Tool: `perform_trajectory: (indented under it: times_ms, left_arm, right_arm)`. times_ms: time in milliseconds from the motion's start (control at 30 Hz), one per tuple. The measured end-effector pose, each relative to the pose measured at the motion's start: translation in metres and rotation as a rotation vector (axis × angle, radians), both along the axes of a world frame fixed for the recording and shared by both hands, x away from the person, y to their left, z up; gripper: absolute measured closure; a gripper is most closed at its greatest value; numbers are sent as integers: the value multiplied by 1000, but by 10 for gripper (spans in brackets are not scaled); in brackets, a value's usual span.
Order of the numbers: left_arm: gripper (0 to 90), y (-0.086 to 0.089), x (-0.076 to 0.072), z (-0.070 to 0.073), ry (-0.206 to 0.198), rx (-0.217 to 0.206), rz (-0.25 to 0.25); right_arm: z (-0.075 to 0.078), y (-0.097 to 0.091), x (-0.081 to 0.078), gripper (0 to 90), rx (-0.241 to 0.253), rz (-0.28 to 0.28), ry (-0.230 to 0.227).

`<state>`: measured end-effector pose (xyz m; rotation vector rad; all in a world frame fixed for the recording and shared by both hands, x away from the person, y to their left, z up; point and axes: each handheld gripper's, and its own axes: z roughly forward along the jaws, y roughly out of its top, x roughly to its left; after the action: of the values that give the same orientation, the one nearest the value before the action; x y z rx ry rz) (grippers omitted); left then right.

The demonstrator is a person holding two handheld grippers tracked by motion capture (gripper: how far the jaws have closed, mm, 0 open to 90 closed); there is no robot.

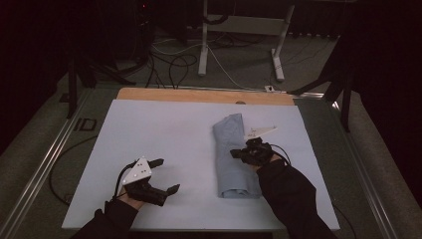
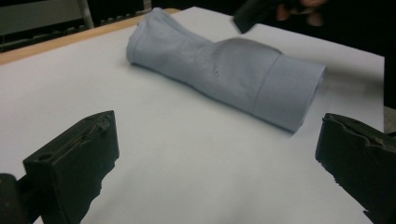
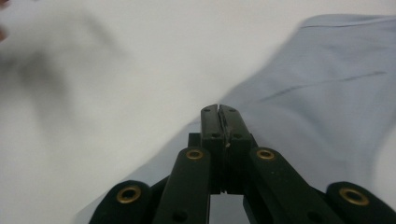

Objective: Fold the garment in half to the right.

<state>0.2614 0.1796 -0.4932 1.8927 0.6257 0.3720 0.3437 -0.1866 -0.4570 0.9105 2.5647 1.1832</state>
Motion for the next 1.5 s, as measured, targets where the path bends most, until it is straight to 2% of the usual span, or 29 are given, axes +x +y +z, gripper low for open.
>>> perform_trajectory:
  times_ms: [67, 200, 300, 367, 500, 633, 667, 733, 833, 1033, 1267, 1400, 1433, 1467, 1500]
  left_arm:
    - [1, 6, -1, -2, 5, -1, 17]
    - [1, 14, -2, -5, 11, 0, 40]
    - [1, 17, -3, -6, 9, -2, 47]
    - [1, 18, -3, -6, 7, -6, 52]
    - [1, 18, -3, -6, 2, 0, 50]
    - [1, 17, -3, -6, 4, 2, 52]
    - [1, 17, -3, -6, 5, 3, 53]
    - [1, 18, -3, -7, 4, 2, 58]
    - [1, 19, -3, -7, 2, -1, 59]
    - [1, 22, -1, -8, 8, -7, 69]
    - [1, 23, -1, -7, 7, -11, 69]
    - [1, 24, -2, -5, -2, -10, 63]
    - [1, 25, -2, -4, 2, -14, 62]
    - [1, 26, -2, -4, 0, -15, 61]
    - [1, 26, -2, -4, -1, -17, 59]
  right_arm:
    - [-2, 3, -12, 899, 14, 29, 4]
    - [-12, 9, -30, 899, -23, 69, 0]
    - [-23, 8, -38, 899, -24, 85, 12]
    - [-31, 7, -42, 899, -35, 99, 19]
    - [-44, 4, -47, 899, -25, 108, 47]
    - [-57, 6, -53, 899, -57, 117, 65]
    - [-60, 7, -55, 899, -62, 101, 75]
    - [-66, 7, -56, 900, -54, 112, 75]
    - [-68, 7, -58, 900, -33, 119, 79]
    - [-69, 12, -62, 900, -49, 137, 59]
    - [-70, 12, -60, 900, -23, 138, 83]
    - [-65, 12, -61, 900, -29, 142, 89]
    - [-63, 11, -61, 898, -23, 146, 78]
    - [-56, 10, -60, 832, -10, 140, 62]
    - [-54, 10, -60, 811, -2, 134, 57]
